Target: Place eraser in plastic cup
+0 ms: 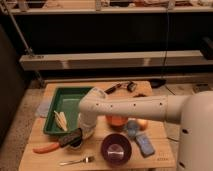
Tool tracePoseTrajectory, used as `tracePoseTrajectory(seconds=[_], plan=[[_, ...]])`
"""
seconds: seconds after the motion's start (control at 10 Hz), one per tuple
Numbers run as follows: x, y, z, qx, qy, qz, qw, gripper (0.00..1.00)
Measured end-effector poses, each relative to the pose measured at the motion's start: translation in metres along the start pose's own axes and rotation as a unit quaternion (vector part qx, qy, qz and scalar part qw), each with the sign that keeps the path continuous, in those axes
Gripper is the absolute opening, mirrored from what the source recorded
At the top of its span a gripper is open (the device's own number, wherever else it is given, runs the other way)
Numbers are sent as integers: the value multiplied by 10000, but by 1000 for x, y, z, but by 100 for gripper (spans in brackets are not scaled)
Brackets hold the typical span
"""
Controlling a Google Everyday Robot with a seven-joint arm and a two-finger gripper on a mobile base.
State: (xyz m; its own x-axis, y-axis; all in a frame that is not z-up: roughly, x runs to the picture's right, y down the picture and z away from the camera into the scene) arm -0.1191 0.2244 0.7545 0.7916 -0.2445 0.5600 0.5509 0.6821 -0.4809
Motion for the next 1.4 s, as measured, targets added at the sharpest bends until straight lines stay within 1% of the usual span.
tracePoseTrajectory(seconds=[0.1,0.4,0.5,0.6,0.7,0.9,1.1,1.2,1.3,1.4], plan=[[1,1,0,-17,60,31,10000,0],[4,2,-1,-29,122,92,9999,0],[4,2,-1,-36,137,105,9998,2],[4,1,0,-46,154,114,9998,7],[5,1,0,-48,174,107,9998,19],[4,1,0,-44,241,47,9997,37],[4,-1,1,-10,307,-58,9995,60],[4,-2,1,13,322,-117,9994,69],[3,-2,1,18,310,-148,9994,77],[3,-1,1,13,264,-154,9995,80]])
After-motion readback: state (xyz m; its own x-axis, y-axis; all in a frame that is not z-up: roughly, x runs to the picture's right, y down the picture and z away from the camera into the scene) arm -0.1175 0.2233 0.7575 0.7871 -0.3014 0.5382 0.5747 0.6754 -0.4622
